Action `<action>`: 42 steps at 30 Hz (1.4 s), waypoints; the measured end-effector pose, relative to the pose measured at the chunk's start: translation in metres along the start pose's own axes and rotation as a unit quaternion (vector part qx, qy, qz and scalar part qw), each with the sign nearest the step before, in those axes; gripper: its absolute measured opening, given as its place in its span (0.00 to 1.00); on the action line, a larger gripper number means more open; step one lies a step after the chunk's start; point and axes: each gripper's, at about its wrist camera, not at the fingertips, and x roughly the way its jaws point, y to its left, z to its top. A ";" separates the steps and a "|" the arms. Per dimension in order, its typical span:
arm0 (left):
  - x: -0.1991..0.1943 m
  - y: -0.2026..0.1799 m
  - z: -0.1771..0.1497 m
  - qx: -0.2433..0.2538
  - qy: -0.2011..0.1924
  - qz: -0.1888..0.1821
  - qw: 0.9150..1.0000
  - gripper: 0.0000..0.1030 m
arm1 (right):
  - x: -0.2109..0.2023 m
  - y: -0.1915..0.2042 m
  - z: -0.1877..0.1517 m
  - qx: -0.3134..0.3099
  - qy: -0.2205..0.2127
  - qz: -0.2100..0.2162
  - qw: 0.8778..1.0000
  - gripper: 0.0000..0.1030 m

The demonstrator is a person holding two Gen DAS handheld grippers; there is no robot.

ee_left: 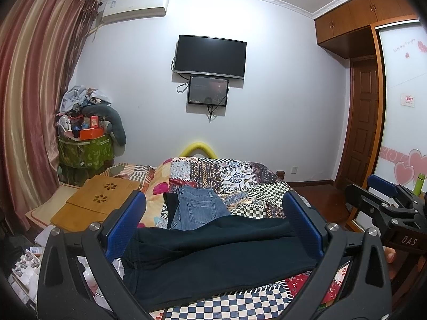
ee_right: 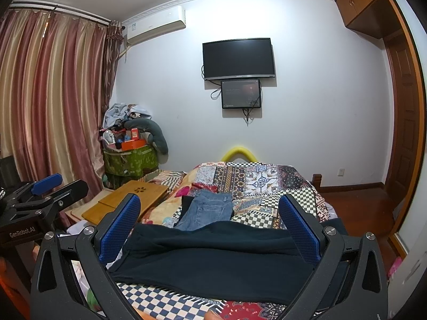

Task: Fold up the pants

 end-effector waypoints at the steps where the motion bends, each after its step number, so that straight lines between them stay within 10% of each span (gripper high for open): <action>1: 0.000 0.000 0.000 0.000 0.000 0.000 1.000 1.00 | 0.000 0.000 0.000 0.000 0.000 0.000 1.000 1.00; 42: -0.002 0.001 0.000 0.001 -0.001 0.009 1.000 1.00 | 0.003 0.011 -0.009 -0.003 0.004 -0.001 1.000 1.00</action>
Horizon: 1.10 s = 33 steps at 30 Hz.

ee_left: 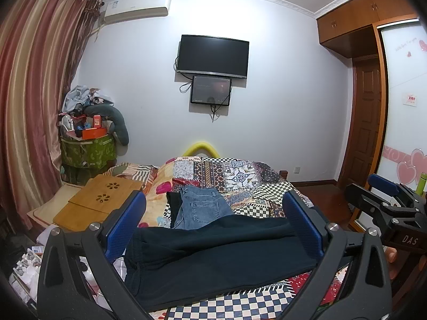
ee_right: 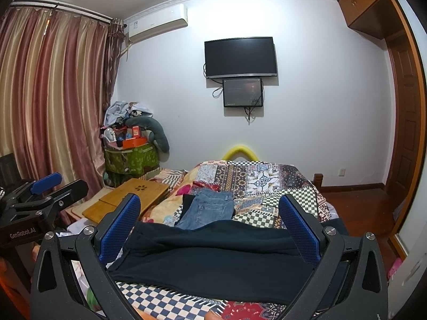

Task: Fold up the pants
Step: 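Lower both tools onto the dark teal pants and grasp the waistband edge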

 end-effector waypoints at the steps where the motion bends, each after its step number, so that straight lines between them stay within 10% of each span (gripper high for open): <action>1: 0.001 0.000 -0.001 0.000 0.001 0.000 1.000 1.00 | 0.000 0.000 0.000 0.000 0.001 0.000 1.000 1.00; 19: 0.116 0.030 -0.017 0.002 0.093 0.018 0.995 1.00 | 0.081 -0.041 -0.015 0.011 0.063 -0.032 0.997 1.00; 33: 0.308 0.131 -0.068 0.008 0.261 0.105 0.960 0.90 | 0.200 -0.111 -0.055 -0.050 0.194 -0.074 0.977 1.00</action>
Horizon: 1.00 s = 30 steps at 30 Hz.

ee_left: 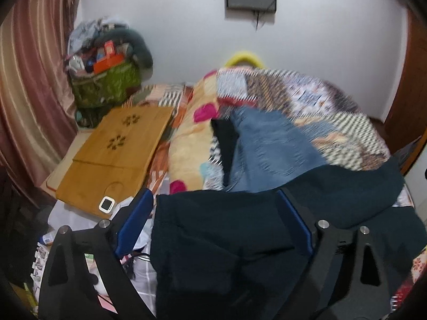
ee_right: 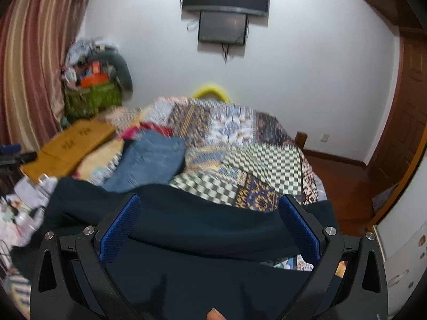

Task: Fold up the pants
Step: 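Lower both tools onto the dark teal pants and grasp the waistband edge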

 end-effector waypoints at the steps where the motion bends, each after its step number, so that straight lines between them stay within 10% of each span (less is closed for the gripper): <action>1: 0.012 0.006 0.000 -0.002 0.012 0.004 1.000 0.88 | 0.013 -0.004 0.000 -0.004 0.016 0.001 1.000 1.00; 16: 0.170 0.084 -0.022 -0.070 0.191 0.009 0.979 0.72 | 0.141 -0.051 -0.002 0.009 0.147 0.078 0.986 0.95; 30: 0.201 0.088 -0.020 -0.088 0.206 0.002 0.975 0.30 | 0.211 -0.024 -0.016 -0.054 0.225 0.139 0.963 0.87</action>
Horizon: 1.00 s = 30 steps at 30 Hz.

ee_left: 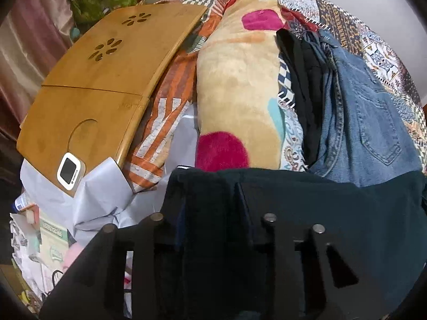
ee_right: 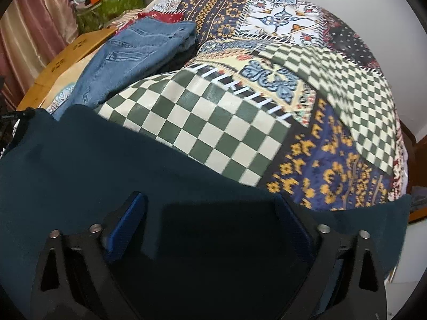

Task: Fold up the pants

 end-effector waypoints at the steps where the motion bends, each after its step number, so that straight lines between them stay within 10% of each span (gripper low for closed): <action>1: -0.003 0.001 0.000 -0.002 -0.002 -0.002 1.000 0.24 | 0.001 0.000 0.002 0.002 -0.004 0.000 1.000 0.85; 4: -0.012 -0.002 -0.003 -0.001 -0.006 -0.001 1.000 0.07 | 0.002 0.003 0.006 0.008 -0.007 0.009 1.000 0.69; 9: -0.036 -0.008 -0.004 0.015 -0.031 0.013 0.999 0.07 | -0.003 0.009 0.002 0.004 -0.012 0.020 1.000 0.22; 12: -0.054 -0.009 0.003 0.013 -0.054 0.018 0.998 0.07 | -0.004 0.013 0.001 0.008 -0.013 0.006 1.000 0.13; 30: -0.175 -0.010 0.017 0.023 -0.147 -0.023 0.989 0.07 | -0.139 0.024 0.016 0.032 -0.144 -0.072 0.986 0.08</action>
